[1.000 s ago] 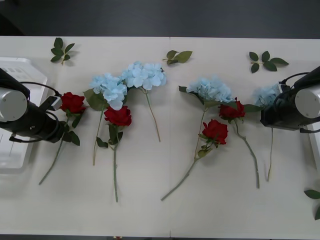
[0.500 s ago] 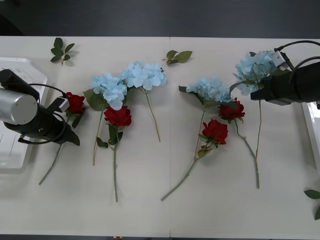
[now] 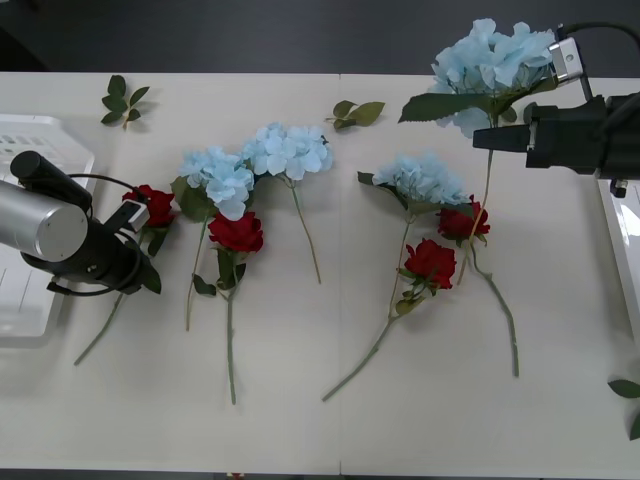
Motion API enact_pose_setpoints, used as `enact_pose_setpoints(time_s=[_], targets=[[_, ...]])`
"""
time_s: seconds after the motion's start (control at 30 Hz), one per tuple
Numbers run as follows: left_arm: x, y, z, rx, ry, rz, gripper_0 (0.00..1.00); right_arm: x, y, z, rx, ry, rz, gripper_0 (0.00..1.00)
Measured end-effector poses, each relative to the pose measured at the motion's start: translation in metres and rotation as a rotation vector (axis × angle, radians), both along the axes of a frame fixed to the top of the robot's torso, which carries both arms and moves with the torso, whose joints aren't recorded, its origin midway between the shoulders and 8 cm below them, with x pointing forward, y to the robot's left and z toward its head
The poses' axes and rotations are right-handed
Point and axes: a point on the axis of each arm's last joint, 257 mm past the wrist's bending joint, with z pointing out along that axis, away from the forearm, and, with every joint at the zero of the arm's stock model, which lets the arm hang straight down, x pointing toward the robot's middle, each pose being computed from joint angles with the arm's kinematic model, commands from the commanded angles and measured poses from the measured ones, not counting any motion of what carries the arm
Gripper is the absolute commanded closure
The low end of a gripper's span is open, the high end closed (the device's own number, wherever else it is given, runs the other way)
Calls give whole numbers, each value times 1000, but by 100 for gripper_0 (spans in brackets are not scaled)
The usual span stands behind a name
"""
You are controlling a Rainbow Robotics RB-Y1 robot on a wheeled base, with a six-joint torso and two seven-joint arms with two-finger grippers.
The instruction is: Put the red flowers into the right box and the blue flowers into the left box
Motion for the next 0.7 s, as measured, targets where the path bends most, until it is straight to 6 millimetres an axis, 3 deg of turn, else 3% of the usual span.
enact_pose_setpoints(time_s=[0.17,0.3,0.53,0.7], targets=[[7,-6,16,-5,-36,-23,100,-10,32,13,88,-106,52,100],[13,0,28,-1,-61,-19,100,-26,59,21,146,-205,104,100],[14,9,33,5,-65,-9,100,-49,98,25,223,-287,157,100],[16,4,47,-19,-72,-5,100,-50,118,28,280,-307,153,100]])
